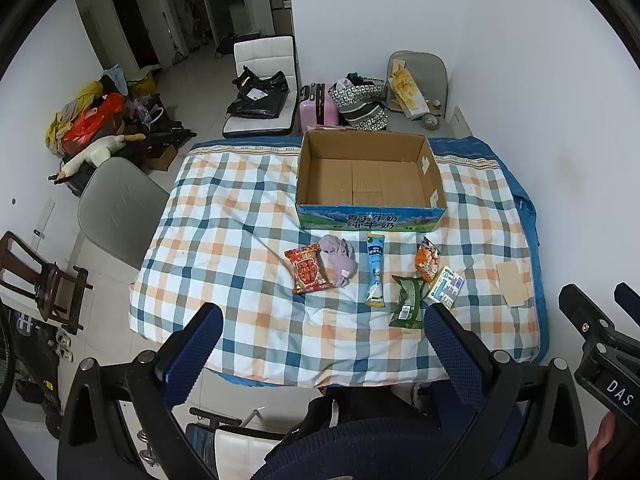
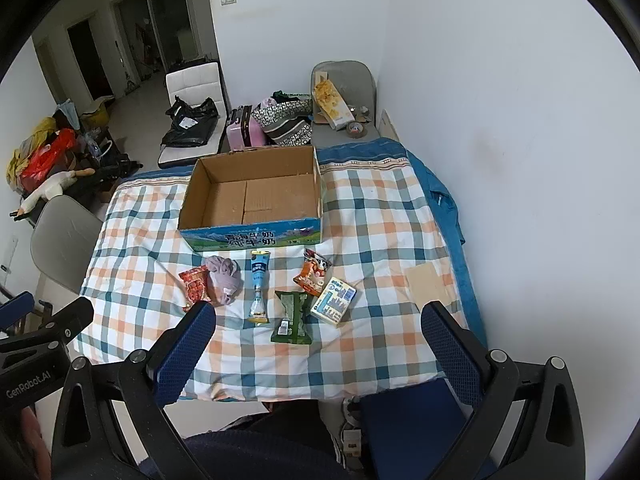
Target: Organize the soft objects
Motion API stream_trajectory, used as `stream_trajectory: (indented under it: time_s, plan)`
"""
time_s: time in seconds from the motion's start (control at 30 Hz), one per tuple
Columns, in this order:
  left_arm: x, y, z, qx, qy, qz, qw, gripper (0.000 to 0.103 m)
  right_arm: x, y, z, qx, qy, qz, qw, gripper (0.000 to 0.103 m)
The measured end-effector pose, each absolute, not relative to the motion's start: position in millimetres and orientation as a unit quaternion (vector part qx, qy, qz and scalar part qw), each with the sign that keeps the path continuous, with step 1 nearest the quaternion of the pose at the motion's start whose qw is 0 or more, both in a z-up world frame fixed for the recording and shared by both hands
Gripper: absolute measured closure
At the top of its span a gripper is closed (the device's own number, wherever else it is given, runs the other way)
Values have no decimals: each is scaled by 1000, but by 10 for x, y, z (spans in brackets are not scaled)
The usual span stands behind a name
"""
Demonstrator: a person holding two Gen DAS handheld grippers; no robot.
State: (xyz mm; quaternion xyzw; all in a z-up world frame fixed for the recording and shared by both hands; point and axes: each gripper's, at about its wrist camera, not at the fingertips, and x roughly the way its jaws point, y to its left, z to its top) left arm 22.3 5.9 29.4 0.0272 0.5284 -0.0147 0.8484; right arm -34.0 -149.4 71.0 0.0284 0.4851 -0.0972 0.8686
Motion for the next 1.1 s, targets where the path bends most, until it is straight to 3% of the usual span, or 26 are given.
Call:
stream_trajectory:
  time_s: [1.1]
  plan:
    - [157, 76, 261, 27, 527, -16, 849, 0, -364, -1441, 753, 25, 484, -94, 870, 0]
